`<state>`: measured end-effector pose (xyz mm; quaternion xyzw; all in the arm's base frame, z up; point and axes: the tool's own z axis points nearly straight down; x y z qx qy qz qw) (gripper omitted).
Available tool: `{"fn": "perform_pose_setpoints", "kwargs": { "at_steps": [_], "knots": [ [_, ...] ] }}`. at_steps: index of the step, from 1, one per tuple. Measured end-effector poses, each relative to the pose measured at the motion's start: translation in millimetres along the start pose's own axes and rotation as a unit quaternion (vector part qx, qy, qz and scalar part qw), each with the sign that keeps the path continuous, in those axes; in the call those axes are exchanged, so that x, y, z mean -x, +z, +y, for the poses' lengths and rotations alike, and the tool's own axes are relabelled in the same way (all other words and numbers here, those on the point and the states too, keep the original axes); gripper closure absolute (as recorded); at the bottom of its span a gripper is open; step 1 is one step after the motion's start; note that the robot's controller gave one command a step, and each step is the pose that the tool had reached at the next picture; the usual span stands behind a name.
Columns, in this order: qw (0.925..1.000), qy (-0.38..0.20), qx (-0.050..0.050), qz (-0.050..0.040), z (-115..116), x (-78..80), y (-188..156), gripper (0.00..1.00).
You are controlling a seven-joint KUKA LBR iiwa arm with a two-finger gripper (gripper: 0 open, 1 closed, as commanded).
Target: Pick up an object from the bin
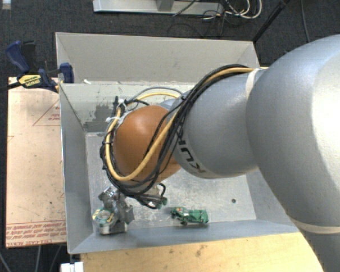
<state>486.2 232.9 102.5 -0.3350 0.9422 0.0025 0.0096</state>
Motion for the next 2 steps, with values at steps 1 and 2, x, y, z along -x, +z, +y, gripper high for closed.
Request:
{"fn": "perform_pose_setpoints", "kwargs": {
  "at_steps": [1, 2],
  "knots": [
    [1.0, -0.001, 0.0, 0.0057, 1, -1.9, -19, 1.0],
    [1.0, -0.002, 0.001, 0.0077, 1, -2.6, -33, 1.0]
  ]
}}
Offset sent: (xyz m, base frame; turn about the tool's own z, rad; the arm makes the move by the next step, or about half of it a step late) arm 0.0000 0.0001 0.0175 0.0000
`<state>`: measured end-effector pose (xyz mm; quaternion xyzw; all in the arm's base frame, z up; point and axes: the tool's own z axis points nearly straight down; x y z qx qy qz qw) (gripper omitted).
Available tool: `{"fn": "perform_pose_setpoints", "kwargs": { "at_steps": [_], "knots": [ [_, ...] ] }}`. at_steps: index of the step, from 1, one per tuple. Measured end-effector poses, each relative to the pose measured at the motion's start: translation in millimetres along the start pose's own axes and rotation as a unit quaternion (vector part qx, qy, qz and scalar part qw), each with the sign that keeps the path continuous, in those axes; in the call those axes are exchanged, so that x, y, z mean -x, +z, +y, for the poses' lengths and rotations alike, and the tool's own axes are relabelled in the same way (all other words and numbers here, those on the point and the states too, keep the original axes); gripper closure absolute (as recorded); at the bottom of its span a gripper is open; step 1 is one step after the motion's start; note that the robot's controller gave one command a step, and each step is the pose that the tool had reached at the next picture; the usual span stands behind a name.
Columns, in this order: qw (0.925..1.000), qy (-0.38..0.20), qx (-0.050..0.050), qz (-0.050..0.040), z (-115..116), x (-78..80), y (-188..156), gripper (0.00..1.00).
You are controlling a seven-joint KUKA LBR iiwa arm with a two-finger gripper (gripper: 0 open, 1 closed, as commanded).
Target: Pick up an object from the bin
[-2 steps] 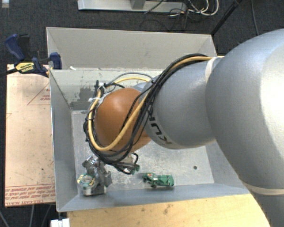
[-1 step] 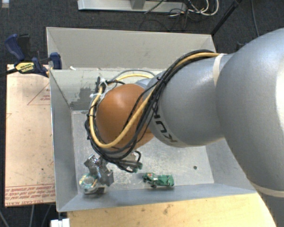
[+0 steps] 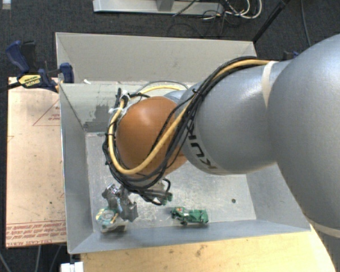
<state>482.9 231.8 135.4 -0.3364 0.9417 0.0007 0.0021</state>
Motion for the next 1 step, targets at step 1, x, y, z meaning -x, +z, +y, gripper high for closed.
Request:
{"fn": "perform_pose_setpoints", "kwargs": {
  "at_steps": [1],
  "knots": [
    [1.0, 0.0, 0.0, 0.0001, 0.0, 0.0, -11.8, 1.0]
  ]
}}
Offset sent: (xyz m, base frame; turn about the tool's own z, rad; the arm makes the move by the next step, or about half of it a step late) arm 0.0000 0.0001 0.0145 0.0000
